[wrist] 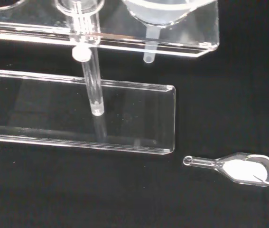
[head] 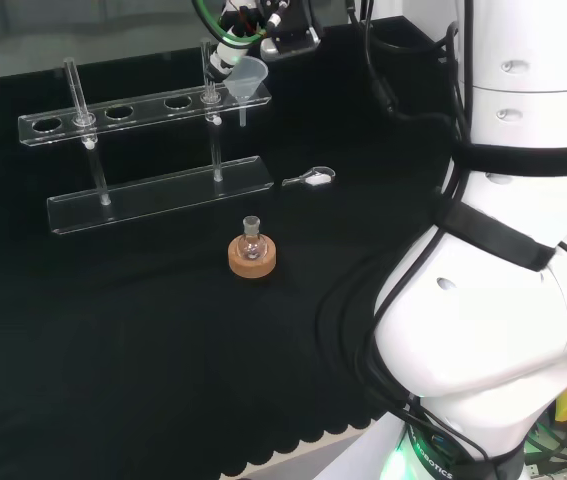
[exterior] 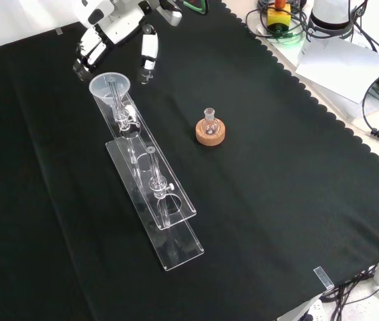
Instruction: Pick up the funnel from the transparent funnel stand.
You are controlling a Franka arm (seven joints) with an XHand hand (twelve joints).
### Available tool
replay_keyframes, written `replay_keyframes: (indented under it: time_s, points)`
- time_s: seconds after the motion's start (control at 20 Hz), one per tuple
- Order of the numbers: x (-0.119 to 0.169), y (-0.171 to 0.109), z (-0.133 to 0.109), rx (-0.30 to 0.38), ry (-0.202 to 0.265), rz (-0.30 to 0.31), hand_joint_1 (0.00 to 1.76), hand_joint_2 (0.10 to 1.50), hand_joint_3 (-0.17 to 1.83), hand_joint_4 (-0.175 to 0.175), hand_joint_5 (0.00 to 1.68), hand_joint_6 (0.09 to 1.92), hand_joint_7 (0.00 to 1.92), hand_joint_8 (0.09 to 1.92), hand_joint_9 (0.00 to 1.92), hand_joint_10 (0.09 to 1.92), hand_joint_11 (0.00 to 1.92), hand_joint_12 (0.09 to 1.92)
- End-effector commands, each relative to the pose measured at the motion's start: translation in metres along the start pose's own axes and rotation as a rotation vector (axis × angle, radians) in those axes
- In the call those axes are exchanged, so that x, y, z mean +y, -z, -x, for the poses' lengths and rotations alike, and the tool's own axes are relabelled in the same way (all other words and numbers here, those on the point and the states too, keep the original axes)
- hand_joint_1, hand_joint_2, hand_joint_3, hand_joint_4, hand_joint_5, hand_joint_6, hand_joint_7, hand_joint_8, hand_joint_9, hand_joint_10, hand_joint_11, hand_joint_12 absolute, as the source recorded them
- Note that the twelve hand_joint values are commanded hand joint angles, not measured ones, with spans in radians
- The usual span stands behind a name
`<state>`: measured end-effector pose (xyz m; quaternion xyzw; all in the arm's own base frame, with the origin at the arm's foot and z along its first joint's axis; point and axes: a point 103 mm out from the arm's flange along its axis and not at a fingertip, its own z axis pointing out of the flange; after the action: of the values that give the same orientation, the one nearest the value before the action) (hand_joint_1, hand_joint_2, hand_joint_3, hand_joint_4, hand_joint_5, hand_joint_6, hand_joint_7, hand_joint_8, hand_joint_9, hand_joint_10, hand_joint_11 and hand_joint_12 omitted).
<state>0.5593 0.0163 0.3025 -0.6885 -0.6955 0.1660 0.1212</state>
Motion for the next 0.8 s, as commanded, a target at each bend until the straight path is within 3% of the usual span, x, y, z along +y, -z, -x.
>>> replay_keyframes:
  time_s: [0.05,0.8]
  points:
    - [0.005,-0.004,0.007,0.02,-0.008,-0.016,0.6,0.79,0.23,-0.091,0.08,0.09,0.0,0.36,0.12,0.84,0.26,1.47]
    - [0.032,-0.023,0.012,-0.007,0.006,-0.074,0.64,0.74,0.24,-0.093,0.0,0.09,0.0,0.2,0.06,0.88,0.25,1.48]
